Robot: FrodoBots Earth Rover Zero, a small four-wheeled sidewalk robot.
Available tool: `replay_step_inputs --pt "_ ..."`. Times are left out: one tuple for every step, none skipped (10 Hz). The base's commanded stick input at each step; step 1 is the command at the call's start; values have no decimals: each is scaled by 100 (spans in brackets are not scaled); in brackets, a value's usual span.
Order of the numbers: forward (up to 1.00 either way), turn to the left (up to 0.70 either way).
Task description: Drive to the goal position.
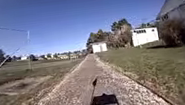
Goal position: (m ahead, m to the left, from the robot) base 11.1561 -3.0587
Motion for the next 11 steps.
replay_step_inputs --pt "70 0" --pt "70 0" --pt "70 0" --pt "70 0" --pt "70 0" --pt "70 0" --pt "70 0" --pt "70 0" --pt "70 0" --pt "70 0" --pt "70 0"
